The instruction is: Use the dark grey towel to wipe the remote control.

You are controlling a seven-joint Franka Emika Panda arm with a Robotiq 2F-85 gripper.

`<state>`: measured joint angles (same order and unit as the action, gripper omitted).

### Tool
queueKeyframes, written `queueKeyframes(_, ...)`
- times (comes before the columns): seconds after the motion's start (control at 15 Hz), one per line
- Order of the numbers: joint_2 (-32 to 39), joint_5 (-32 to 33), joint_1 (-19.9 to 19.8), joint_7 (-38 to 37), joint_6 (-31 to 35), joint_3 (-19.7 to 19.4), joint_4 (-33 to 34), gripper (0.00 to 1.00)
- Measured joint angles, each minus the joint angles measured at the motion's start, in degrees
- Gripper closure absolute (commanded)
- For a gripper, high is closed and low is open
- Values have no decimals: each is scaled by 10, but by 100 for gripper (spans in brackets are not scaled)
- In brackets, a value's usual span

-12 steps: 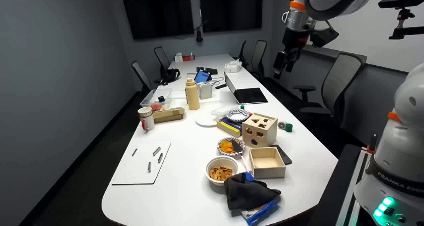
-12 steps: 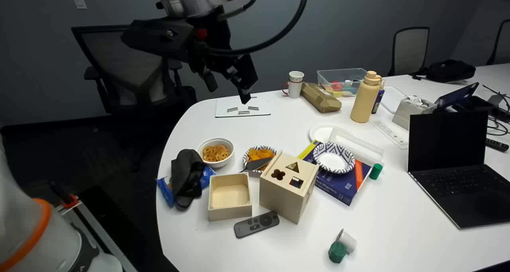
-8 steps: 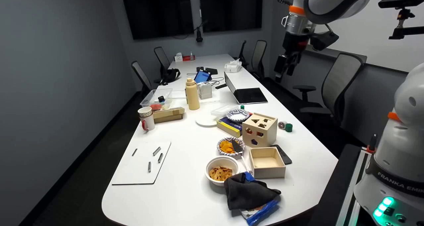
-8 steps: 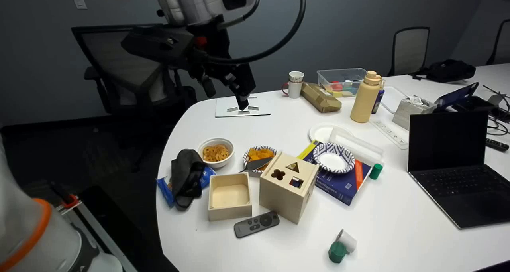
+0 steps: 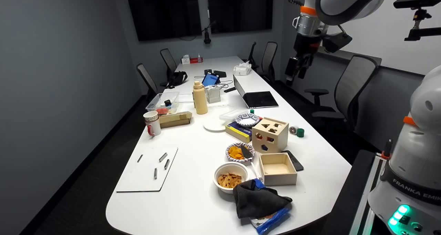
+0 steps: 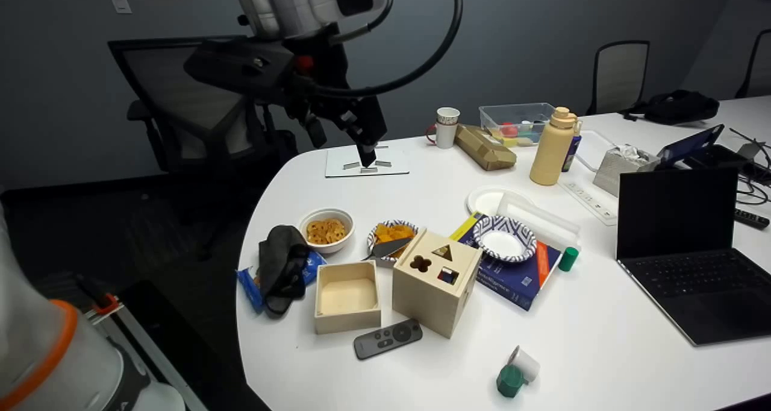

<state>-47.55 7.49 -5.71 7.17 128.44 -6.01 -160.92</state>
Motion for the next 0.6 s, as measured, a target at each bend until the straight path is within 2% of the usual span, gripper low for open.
queueKeyframes(0.27, 27, -4, 12, -2, -1, 12, 6, 0)
queueKeyframes(0.6, 133, -31, 79, -67, 42, 95, 7, 0)
